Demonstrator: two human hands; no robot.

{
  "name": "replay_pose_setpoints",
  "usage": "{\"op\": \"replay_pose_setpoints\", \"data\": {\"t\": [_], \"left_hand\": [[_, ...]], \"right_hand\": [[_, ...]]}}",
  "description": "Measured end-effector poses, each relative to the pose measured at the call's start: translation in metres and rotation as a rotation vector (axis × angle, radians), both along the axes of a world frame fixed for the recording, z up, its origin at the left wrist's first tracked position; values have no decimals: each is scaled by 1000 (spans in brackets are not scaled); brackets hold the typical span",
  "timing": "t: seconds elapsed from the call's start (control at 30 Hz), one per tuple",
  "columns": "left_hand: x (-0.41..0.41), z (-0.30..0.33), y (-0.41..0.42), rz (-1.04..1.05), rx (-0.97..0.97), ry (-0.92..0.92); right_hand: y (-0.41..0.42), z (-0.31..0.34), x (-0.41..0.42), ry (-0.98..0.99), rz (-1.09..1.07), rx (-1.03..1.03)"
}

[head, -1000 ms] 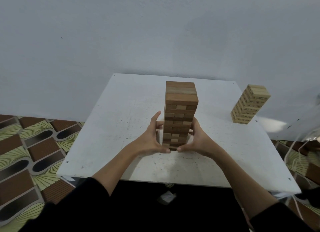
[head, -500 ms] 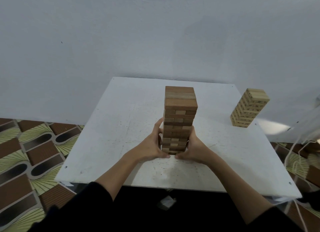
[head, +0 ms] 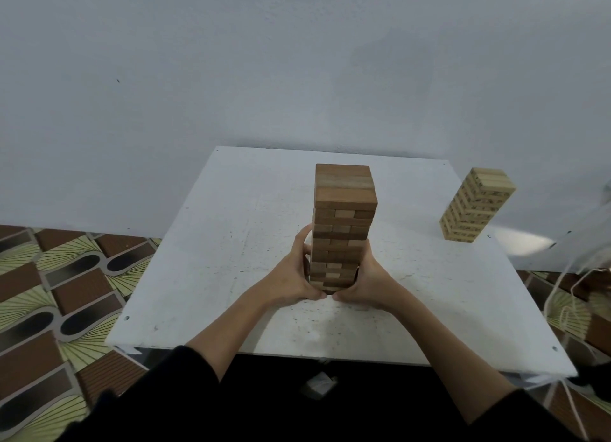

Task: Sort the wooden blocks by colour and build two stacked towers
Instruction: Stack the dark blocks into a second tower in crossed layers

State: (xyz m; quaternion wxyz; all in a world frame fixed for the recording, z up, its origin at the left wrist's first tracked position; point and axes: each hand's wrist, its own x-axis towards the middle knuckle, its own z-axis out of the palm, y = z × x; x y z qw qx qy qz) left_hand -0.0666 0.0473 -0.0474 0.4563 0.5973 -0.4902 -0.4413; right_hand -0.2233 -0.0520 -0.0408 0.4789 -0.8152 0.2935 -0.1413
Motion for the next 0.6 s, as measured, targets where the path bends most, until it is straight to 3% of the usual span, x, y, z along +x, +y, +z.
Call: {"op": "replay_pose_setpoints", "data": {"t": [0.6], "left_hand": [[20, -6, -11, 7, -19, 31]], "right_hand": [[-12, -5, 18, -64, -13, 37]]}}
